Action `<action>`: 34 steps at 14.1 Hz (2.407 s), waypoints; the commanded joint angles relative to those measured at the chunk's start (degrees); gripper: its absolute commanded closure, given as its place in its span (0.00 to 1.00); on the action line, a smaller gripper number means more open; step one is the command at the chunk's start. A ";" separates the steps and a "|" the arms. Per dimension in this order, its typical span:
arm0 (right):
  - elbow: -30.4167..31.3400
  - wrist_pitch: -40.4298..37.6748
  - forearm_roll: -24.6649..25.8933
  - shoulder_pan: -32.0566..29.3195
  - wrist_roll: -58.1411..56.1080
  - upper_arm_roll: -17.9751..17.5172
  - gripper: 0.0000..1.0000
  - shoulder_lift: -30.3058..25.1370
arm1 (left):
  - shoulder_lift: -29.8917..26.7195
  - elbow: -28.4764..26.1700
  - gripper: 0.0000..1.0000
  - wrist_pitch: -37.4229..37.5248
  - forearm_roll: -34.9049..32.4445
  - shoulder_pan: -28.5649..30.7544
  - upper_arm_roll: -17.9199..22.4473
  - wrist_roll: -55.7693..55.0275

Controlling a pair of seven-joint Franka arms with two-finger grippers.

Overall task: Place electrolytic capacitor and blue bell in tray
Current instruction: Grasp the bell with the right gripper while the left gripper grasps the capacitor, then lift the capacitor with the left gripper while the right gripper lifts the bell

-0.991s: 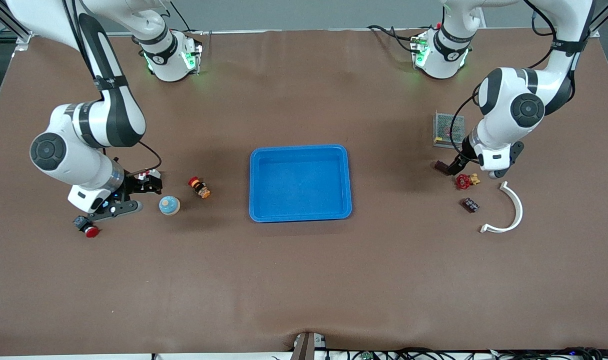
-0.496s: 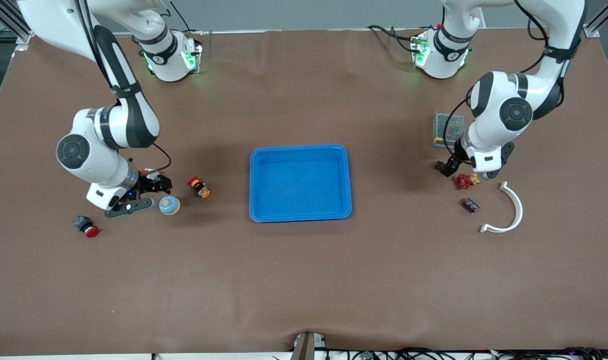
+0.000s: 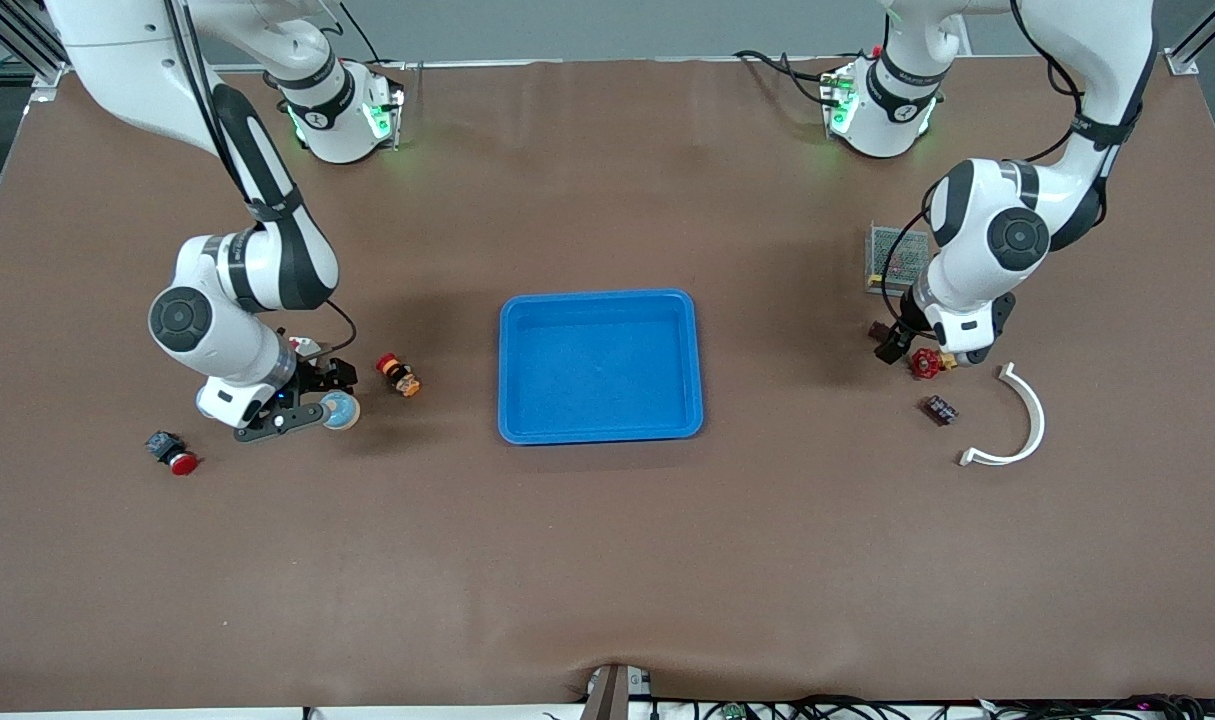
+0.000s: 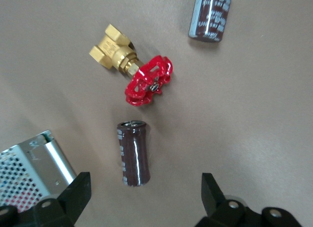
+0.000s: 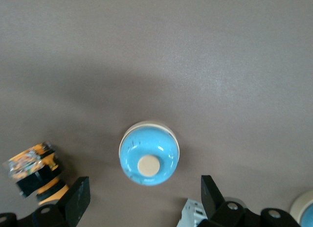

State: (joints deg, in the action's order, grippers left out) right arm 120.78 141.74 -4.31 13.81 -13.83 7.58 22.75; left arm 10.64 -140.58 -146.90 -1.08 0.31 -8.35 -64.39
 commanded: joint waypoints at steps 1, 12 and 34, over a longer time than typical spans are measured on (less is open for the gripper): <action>0.25 1.70 -0.70 0.69 -0.85 0.41 0.00 1.15 | 1.23 -0.57 0.06 -2.34 0.72 0.22 -0.17 -0.39; -0.28 5.56 -0.79 0.95 -0.76 0.06 0.00 5.10 | 3.78 -0.57 0.31 -3.04 -0.24 2.15 -0.08 1.90; -0.36 7.24 -0.70 0.60 -2.51 0.06 0.42 6.60 | 3.69 12.07 1.00 8.82 -0.59 1.63 -6.58 -7.93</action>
State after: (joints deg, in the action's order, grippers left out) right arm 120.58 148.49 -4.31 14.22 -14.89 7.38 29.01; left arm 15.08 -130.60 -140.94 -1.12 1.99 -13.52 -69.11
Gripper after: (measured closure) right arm 0.326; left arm 0.700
